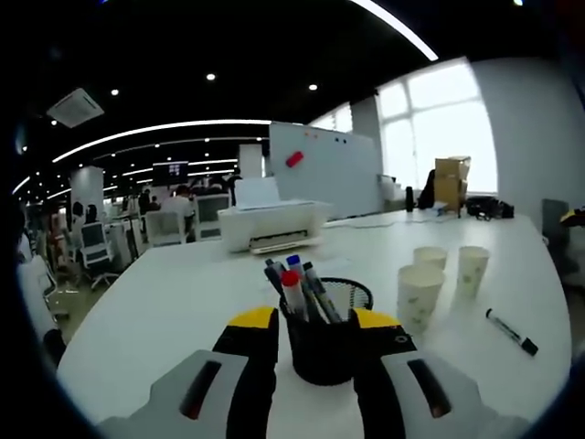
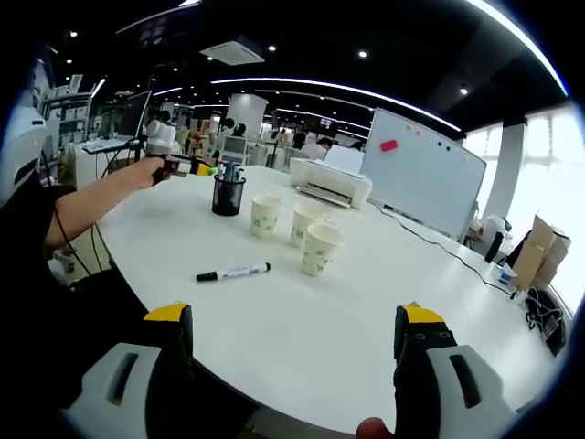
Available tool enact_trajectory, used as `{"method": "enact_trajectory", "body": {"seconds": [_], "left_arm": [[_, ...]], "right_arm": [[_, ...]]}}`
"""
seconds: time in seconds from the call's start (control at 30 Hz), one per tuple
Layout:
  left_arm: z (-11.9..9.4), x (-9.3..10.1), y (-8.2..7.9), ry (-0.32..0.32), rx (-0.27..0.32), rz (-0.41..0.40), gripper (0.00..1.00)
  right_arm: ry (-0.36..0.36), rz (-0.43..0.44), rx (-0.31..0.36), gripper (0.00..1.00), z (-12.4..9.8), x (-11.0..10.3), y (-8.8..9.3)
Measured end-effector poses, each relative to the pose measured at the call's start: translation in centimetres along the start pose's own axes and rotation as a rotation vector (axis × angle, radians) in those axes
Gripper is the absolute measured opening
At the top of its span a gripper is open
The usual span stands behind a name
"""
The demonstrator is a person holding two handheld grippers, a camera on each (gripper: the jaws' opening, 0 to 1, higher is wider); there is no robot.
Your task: Place the scattered laser pointers and whiteboard markers into the pen holder and stack the scattered paper cups together
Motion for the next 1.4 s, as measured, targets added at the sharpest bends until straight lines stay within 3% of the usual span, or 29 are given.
{"method": "enact_trajectory", "body": {"seconds": [0.53,1.1,1.4], "left_arm": [[-1.0,0.7,-0.9,0.02,0.019,-0.004,0.38],[-2.7,2.2,-1.7,0.068,0.028,-0.004,0.5],[-4.1,2.9,-2.3,0.08,0.046,0.029,0.5]], "right_arm": [[0.001,0.004,-0.003,0.86,0.1,0.1,0.2],[-0.001,0.011,-0.003,0.86,0.2,0.2,0.5],[-0.003,0.012,-0.005,0.86,0.3,0.2,0.5]]}}
Point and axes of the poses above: the point that each gripper's makers call its tool centre point, and the gripper's own axes: z roughly forward along the fingers, x roughly to its right, y roughly out of its underside, the point moved 2 cm from there along -z, roughly backward along the fingers
